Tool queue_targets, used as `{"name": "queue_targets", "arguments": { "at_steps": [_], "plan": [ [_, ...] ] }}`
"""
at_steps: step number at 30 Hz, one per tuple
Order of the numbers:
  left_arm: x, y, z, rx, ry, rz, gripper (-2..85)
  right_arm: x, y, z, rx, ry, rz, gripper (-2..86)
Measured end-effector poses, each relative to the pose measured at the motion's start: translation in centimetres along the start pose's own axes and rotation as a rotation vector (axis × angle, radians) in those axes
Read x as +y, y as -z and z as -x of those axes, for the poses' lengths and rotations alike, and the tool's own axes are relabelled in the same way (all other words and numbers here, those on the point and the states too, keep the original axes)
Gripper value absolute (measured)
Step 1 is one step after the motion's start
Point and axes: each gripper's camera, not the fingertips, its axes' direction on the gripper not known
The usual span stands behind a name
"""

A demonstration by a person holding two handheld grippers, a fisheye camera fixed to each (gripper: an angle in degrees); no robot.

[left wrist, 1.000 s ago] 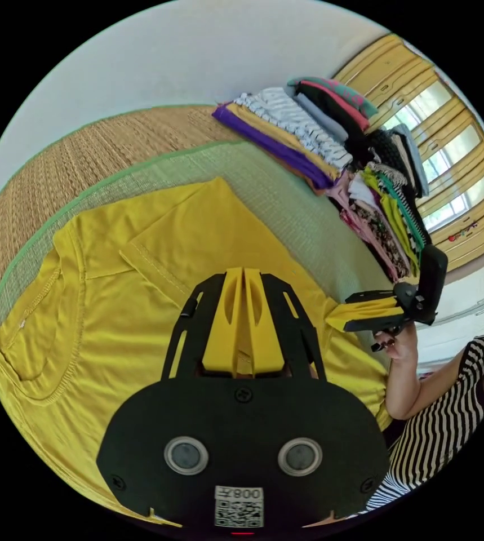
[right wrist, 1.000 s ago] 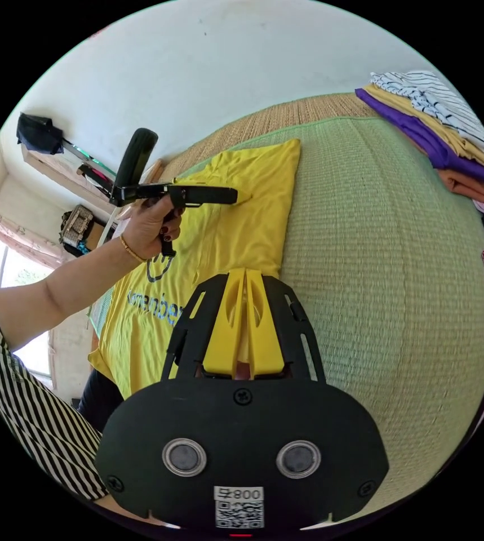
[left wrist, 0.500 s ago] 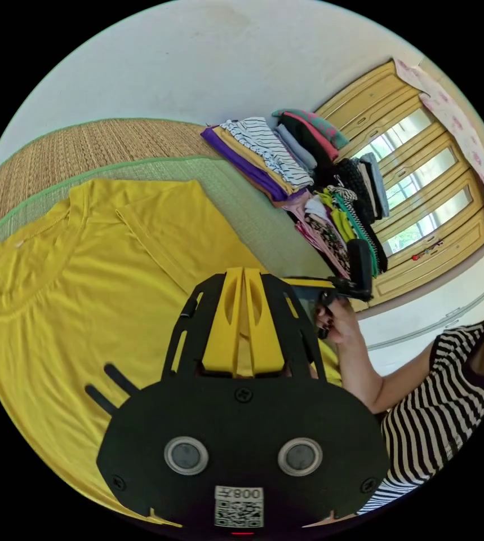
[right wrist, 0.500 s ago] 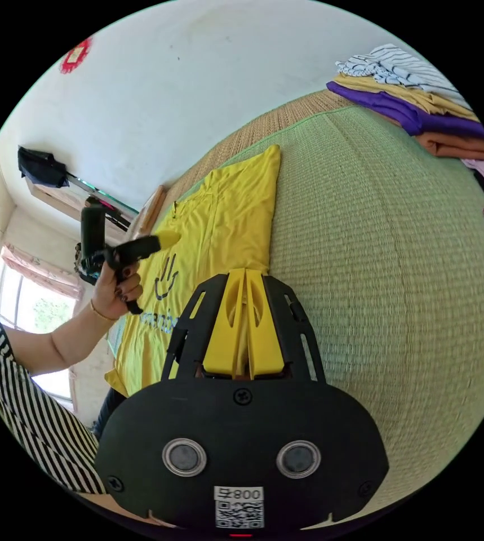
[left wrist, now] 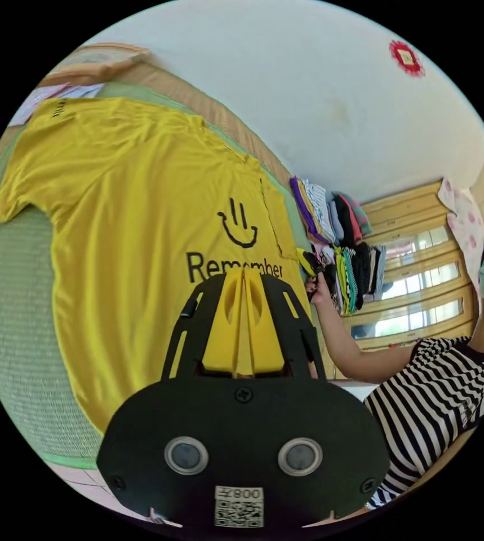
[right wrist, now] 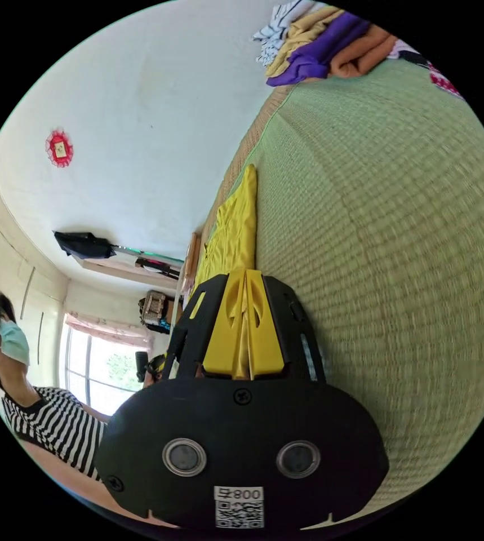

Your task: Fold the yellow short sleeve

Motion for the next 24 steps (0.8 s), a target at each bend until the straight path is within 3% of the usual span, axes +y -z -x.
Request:
{"name": "queue_targets", "arguments": {
  "at_steps": [7,13,17,21,24],
  "plan": [
    [7.7,6.0,5.5,-0.137,0.102,-0.185,0.2,1.4,1.9,11.2,0.181,0.039,-0.106,0.1],
    [11.2,8.2,9.2,-0.393,0.124,-0.247,0.3,5.9,-8.1,28.8,0.403,0.340,0.174,0.1],
    [12.6,8.1,11.6,-0.553,0.097,-0.236,0.3,11.4,-18.2,38.6,0.658,0.603,0.395,0.1],
    [14.3,6.6,14.6,-0.579,0.107,-0.172,0.3,14.4,-25.4,42.3,0.862,0.690,0.586,0.2],
    [15.7,7.0,16.4,-0.524,0.123,-0.191,0.3,15.1,-25.7,45.3,0.883,0.738,0.513,0.2]
  ]
}}
